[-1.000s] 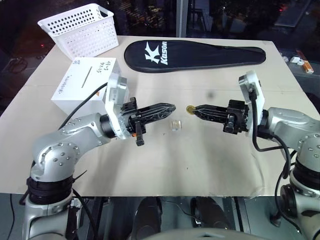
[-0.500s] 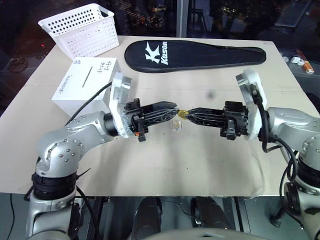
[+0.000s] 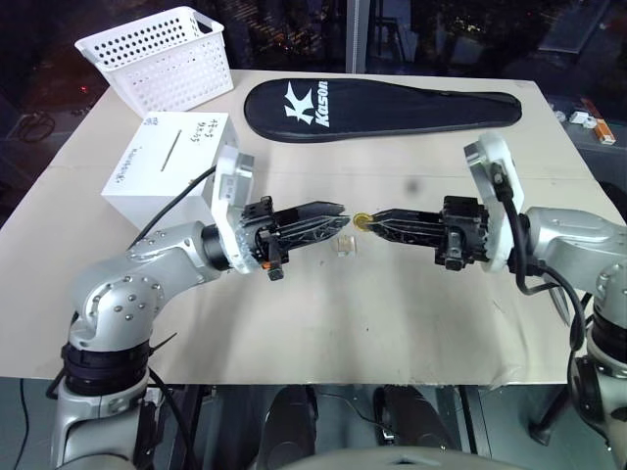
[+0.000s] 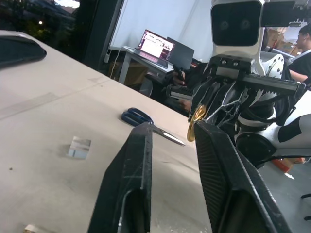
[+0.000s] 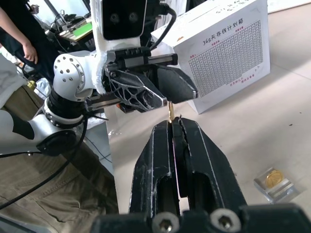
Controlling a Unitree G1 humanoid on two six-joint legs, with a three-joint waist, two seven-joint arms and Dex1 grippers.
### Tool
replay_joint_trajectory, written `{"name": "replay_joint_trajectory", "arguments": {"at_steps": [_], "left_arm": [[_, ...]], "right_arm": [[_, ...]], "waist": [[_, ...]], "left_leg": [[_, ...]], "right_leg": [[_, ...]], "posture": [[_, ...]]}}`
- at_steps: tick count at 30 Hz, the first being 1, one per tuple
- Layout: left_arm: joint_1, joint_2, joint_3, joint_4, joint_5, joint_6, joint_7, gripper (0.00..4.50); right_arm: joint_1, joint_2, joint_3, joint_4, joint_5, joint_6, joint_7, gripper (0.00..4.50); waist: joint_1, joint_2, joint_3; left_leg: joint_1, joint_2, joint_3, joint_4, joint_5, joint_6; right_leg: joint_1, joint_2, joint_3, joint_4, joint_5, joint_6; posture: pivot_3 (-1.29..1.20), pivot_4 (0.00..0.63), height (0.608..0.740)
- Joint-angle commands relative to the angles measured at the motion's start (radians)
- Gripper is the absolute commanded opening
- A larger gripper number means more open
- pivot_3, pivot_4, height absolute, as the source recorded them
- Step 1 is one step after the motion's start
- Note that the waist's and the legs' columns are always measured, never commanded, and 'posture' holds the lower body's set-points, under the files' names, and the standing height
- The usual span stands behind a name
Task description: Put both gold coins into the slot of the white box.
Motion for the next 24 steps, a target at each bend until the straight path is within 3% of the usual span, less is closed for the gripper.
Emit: {"name": "replay_joint_trajectory", "arguments": {"at_steps": [1, 19, 20, 22, 24], "left_arm": [[0.003, 0.013, 0.015, -0.04, -0.037, 0.012, -0.019, 1.22], [0.0, -0.007, 0.004, -0.027, -0.028, 0.007, -0.055, 1.22], [0.003, -0.007, 0.005, -0.026, -0.029, 0.007, -0.059, 0.67], [0.005, -0.008, 0.007, -0.024, -0.029, 0.006, -0.067, 0.11], [0.006, -0.009, 0.01, -0.023, -0.03, 0.006, -0.072, 0.11]], "right_arm": [[-0.021, -0.008, 0.001, -0.011, 0.021, -0.032, 0.003, 0.0], [-0.044, 0.011, 0.059, -0.012, 0.051, -0.065, -0.007, 0.0], [-0.042, 0.011, 0.061, -0.012, 0.053, -0.066, -0.007, 0.0], [-0.04, 0.013, 0.064, -0.011, 0.057, -0.068, -0.007, 0.0], [-0.037, 0.015, 0.067, -0.01, 0.062, -0.068, -0.008, 0.0]], "waist": [[0.0, 0.0, 0.0], [0.0, 0.0, 0.0], [0.0, 0.0, 0.0], [0.0, 0.0, 0.0], [0.0, 0.0, 0.0]], "left_leg": [[0.0, 0.0, 0.0, 0.0, 0.0, 0.0], [0.0, 0.0, -0.002, 0.0, 0.0, 0.0], [0.0, 0.0, -0.002, 0.0, 0.0, 0.0], [0.0, 0.0, -0.002, 0.0, 0.0, 0.0], [0.0, 0.0, -0.002, 0.0, 0.0, 0.0]], "right_leg": [[0.0, 0.0, 0.0, 0.0, 0.0, 0.0], [0.0, 0.0, 0.0, 0.0, 0.0, 0.0], [0.0, 0.0, 0.0, 0.0, 0.0, 0.0], [0.0, 0.0, 0.0, 0.0, 0.0, 0.0], [0.0, 0.0, 0.0, 0.0, 0.0, 0.0]], "posture": [[0.0, 0.15, 0.74], [0.0, 0.15, 0.74], [0.0, 0.15, 0.74], [0.0, 0.15, 0.74], [0.0, 0.15, 0.74]]}}
